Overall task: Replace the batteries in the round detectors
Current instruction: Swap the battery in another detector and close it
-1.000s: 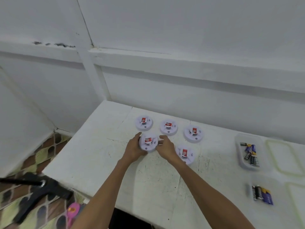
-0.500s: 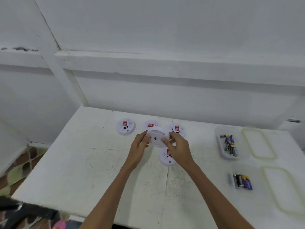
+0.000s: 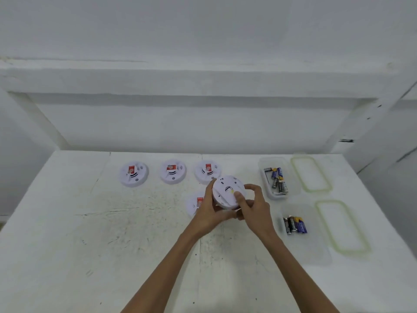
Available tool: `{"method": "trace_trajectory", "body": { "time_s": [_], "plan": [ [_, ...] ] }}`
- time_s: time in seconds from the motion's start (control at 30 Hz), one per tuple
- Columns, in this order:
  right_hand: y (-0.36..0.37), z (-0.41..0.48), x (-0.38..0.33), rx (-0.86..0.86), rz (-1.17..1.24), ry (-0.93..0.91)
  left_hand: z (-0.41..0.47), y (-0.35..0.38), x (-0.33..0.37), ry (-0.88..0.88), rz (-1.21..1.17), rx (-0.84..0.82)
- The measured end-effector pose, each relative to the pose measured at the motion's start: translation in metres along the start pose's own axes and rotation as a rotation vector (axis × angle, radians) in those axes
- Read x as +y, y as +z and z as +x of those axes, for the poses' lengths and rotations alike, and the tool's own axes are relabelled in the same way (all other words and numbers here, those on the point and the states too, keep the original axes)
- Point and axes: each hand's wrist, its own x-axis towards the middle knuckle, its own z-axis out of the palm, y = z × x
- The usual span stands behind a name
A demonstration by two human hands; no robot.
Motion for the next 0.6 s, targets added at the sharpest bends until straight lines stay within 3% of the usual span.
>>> {"method": "trace_trajectory", "body": {
  "time_s": [0.17, 0.3, 0.6],
  "plan": [
    [-0.016, -0.014, 0.027, 0.021, -0.214, 0.02, 0.005, 0.033, -0.027, 0.087, 0.194, 0.154],
    [-0.02, -0.026, 0.049, 0.013, -0.432, 0.02, 0.002, 0.041, -0.055, 0.108, 0.319, 0.116],
    [-0.02, -0.034, 0.053, 0.042, -0.505, 0.028, -0.005, 0.043, -0.07, 0.051, 0.411, 0.126]
  ]
}}
